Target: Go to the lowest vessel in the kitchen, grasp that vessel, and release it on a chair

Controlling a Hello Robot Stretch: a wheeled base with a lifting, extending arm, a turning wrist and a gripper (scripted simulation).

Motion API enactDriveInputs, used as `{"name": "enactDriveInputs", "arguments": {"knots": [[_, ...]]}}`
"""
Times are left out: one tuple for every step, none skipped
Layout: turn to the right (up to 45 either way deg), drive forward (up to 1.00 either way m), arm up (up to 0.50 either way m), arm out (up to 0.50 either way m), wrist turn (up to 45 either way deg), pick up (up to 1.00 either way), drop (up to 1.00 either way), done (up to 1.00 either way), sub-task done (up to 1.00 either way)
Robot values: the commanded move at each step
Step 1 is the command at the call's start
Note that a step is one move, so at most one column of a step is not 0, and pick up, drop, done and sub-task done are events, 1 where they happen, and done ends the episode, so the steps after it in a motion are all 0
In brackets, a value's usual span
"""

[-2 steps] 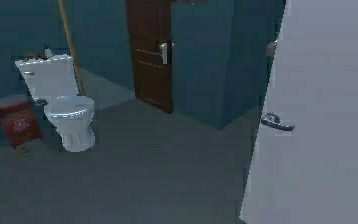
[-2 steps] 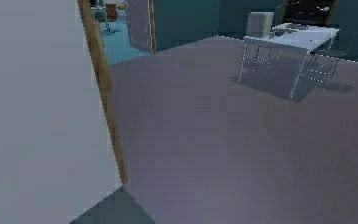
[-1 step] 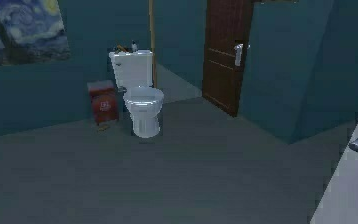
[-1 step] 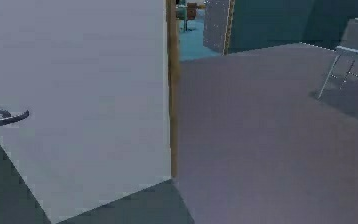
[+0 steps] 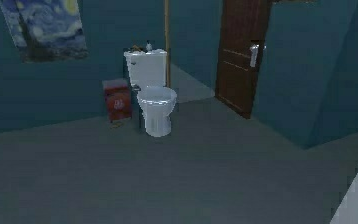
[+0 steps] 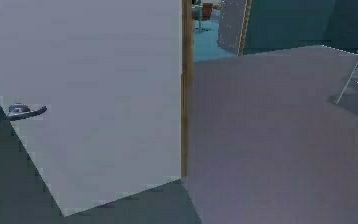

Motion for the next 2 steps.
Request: {"name": "enactDriveInputs", "arguments": {"knots": [[0.0, 0.65, 0.0, 0.0, 0.0, 0.0, 0.0, 0.0, 0.0], [-45.0, 0.0, 0.0, 0.0, 0.0, 0.0, 0.0, 0.0, 0.0]]}}
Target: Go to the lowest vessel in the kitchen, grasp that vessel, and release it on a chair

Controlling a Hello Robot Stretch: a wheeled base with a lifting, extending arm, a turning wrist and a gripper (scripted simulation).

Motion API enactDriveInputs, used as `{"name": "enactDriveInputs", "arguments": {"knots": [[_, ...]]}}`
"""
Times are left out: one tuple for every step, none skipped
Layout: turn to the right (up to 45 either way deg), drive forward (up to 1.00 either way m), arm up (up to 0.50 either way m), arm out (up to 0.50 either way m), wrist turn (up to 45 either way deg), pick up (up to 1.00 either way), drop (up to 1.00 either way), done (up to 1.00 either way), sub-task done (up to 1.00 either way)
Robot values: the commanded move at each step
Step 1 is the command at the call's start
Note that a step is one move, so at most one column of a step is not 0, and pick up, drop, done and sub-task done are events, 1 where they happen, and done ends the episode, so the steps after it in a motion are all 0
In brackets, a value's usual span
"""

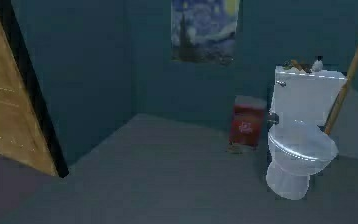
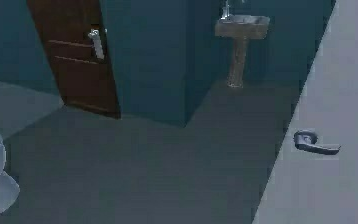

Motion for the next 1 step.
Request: {"name": "enactDriveInputs", "arguments": {"knots": [[-45.0, 0.0, 0.0, 0.0, 0.0, 0.0, 0.0, 0.0, 0.0]]}}
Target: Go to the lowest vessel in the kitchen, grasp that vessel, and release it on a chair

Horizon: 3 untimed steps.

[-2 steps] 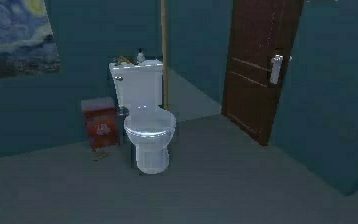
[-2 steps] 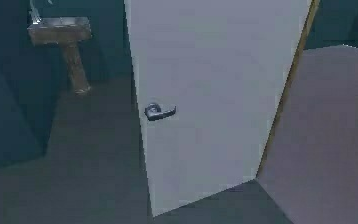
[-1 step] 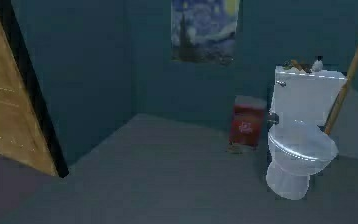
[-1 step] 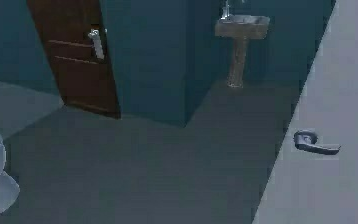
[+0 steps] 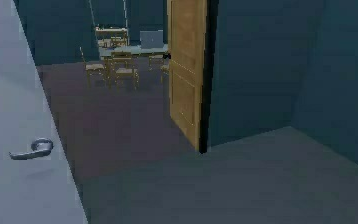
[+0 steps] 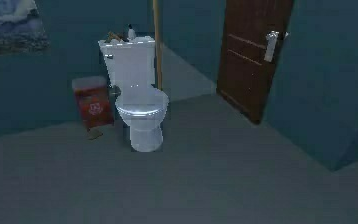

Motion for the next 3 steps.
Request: {"name": "enactDriveInputs", "arguments": {"knots": [[-15.0, 0.0, 0.0, 0.0, 0.0, 0.0, 0.0, 0.0, 0.0], [0.0, 1.0, 0.0, 0.0, 0.0, 0.0, 0.0, 0.0, 0.0], [-3.0, 0.0, 0.0, 0.0, 0.0, 0.0, 0.0, 0.0, 0.0]]}}
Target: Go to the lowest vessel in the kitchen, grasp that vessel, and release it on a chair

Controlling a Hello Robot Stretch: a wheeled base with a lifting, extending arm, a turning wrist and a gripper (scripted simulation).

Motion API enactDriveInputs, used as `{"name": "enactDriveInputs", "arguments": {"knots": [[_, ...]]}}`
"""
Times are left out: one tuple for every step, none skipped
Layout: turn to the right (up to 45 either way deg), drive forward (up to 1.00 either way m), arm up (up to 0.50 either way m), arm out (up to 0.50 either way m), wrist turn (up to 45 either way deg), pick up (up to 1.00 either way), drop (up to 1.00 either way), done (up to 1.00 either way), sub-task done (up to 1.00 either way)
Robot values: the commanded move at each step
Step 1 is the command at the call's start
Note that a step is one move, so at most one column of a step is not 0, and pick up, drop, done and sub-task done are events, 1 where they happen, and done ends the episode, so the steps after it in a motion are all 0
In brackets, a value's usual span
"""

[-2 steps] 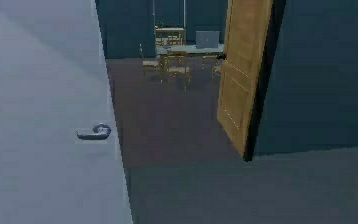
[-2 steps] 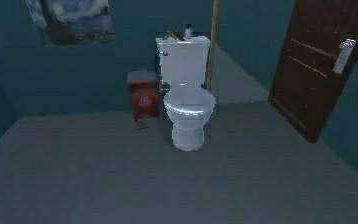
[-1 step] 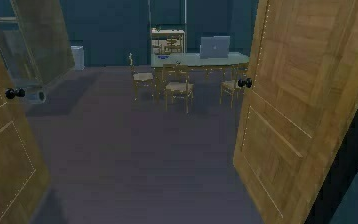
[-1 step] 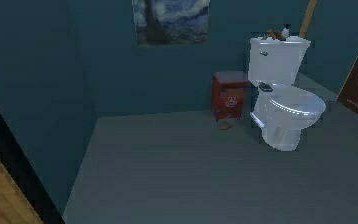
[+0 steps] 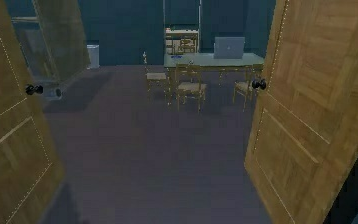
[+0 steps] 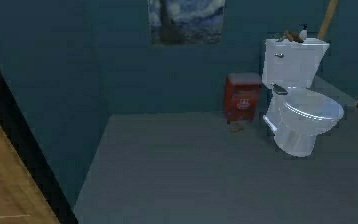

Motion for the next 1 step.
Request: {"name": "enactDriveInputs", "arguments": {"knots": [[0.0, 0.3, 0.0, 0.0, 0.0, 0.0, 0.0, 0.0, 0.0]]}}
